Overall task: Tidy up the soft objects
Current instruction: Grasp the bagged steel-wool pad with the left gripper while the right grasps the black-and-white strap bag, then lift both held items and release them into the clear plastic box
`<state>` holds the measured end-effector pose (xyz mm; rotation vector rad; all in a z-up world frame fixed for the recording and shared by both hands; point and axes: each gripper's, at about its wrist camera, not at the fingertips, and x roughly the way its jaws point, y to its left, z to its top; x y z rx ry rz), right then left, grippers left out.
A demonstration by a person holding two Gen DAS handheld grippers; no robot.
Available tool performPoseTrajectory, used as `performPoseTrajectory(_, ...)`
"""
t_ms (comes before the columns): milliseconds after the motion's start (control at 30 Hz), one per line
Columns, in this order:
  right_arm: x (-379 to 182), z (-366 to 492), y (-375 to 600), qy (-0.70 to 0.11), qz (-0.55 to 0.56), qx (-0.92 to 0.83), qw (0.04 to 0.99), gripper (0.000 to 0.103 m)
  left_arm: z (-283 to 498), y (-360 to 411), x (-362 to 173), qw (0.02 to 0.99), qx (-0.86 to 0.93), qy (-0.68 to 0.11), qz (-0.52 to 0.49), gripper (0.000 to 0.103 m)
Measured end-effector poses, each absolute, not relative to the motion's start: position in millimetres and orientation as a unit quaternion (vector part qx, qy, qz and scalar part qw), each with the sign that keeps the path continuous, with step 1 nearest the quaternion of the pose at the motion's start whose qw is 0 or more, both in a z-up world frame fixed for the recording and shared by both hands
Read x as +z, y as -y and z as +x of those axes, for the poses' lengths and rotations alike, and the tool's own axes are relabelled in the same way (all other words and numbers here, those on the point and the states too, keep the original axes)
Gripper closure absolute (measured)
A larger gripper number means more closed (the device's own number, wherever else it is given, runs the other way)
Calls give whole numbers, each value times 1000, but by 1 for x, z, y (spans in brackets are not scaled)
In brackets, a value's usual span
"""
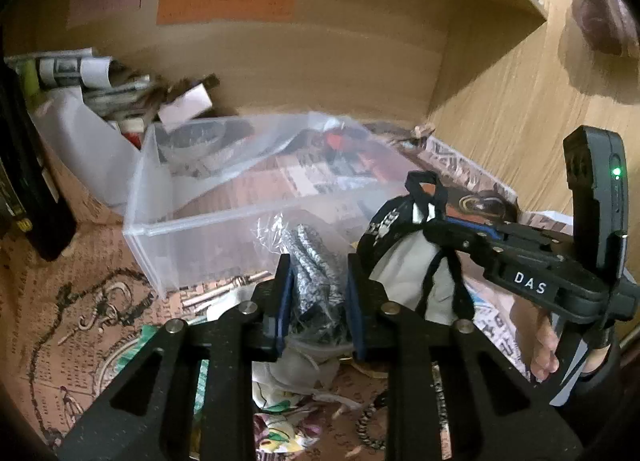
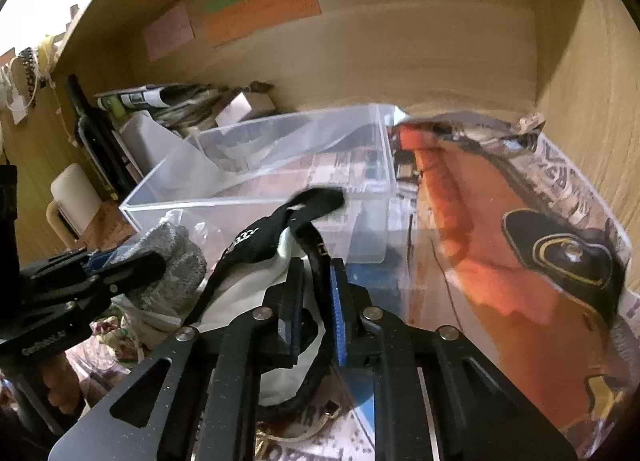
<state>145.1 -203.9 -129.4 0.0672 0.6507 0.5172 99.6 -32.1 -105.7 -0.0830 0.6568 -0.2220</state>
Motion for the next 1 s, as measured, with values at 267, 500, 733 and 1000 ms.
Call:
performPoseTrajectory(267, -108, 132, 203, -276, 18, 253, 927, 94, 87, 25, -80, 954, -98, -281, -42, 79)
performPoseTrajectory(500, -122, 150, 202, -328, 34, 275, 903, 63, 81, 12, -71, 960, -78, -266, -46, 79)
performPoseTrajectory(733, -135, 166, 189, -360, 33, 284, 888, 34, 83, 2, -74, 960, -64, -269, -51, 79)
performPoseTrajectory(1000, -140, 175, 175, -365, 21, 282, 887, 60, 89, -7, -77, 959, -46, -273, -52, 79)
